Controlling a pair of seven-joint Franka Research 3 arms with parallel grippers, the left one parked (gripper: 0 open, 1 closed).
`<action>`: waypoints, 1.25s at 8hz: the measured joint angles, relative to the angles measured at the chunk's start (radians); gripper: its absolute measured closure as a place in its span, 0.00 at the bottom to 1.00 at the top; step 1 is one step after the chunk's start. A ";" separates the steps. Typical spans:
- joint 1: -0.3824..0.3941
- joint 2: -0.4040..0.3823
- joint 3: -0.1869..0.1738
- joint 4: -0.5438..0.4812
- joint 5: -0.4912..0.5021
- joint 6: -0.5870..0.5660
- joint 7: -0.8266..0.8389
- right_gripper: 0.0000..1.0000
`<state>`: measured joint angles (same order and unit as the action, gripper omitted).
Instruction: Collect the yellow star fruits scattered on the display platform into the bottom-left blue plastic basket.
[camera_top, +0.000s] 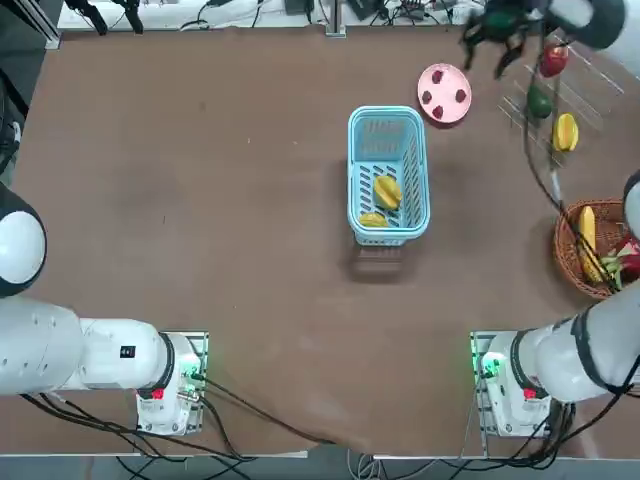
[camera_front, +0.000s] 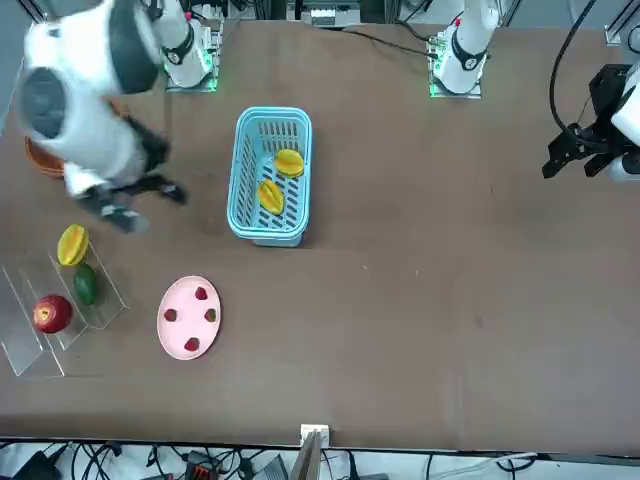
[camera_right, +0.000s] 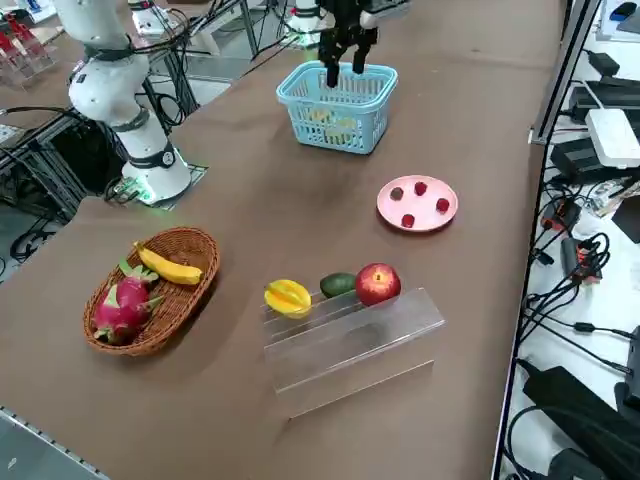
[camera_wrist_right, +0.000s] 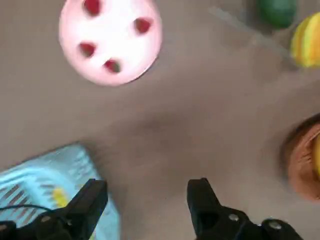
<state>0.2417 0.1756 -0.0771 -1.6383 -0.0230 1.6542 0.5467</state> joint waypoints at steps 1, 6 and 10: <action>-0.069 0.014 -0.001 0.000 -0.028 0.006 -0.085 0.02; -0.357 0.151 -0.001 -0.054 -0.089 0.293 -0.428 0.03; -0.544 0.094 -0.001 -0.364 -0.068 0.720 -0.517 0.02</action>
<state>-0.3021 0.2698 -0.0778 -2.0018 -0.0912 2.3743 0.0293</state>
